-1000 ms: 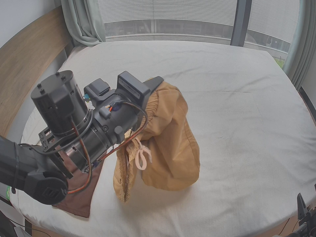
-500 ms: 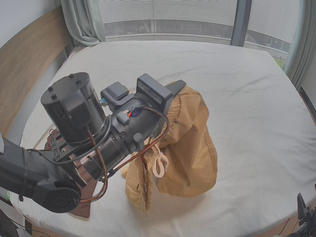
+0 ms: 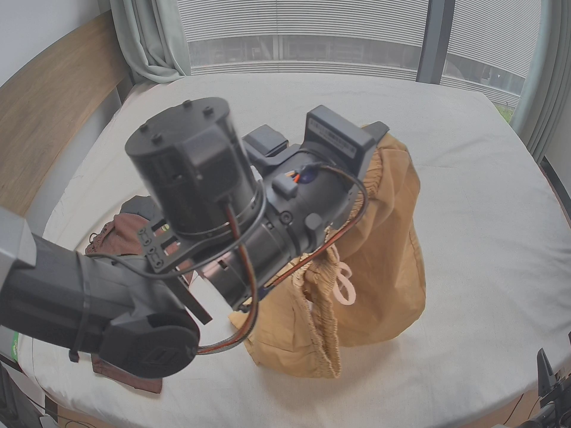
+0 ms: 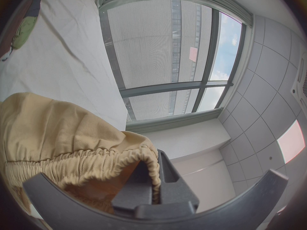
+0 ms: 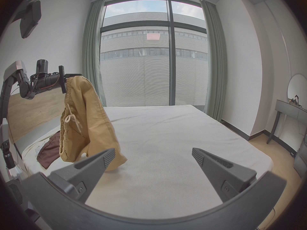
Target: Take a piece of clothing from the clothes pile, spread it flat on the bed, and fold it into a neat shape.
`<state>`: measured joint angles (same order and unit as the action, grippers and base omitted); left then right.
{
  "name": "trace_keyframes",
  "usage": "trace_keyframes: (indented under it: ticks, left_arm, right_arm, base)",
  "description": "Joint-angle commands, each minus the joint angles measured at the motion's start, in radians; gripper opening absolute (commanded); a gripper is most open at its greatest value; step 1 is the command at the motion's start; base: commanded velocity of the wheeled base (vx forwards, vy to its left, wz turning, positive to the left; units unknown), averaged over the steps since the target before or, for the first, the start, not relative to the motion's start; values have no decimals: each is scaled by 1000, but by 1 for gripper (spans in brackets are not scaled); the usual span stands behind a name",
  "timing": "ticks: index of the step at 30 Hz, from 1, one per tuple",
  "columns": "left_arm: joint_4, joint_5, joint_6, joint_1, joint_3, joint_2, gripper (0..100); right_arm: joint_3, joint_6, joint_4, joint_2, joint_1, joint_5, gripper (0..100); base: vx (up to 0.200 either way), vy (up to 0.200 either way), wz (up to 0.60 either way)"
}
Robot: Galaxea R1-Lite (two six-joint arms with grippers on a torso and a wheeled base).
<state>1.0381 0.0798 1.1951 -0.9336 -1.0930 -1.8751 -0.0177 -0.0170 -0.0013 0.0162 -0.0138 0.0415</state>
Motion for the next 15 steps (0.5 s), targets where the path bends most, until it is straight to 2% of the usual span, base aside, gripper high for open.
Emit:
trace_keyframes:
  ticks: [1,15]
  left_arm:
    - [-62,0,32,-39,-111,-39,0]
    - [-254,0,66,-154,-381,-39,0]
  right_arm:
    - [15,0,0,-16,0,0,100]
    - [13,0,0,-16,2,1,100]
  base:
    - [0,0,0]
    - [0,0,0]
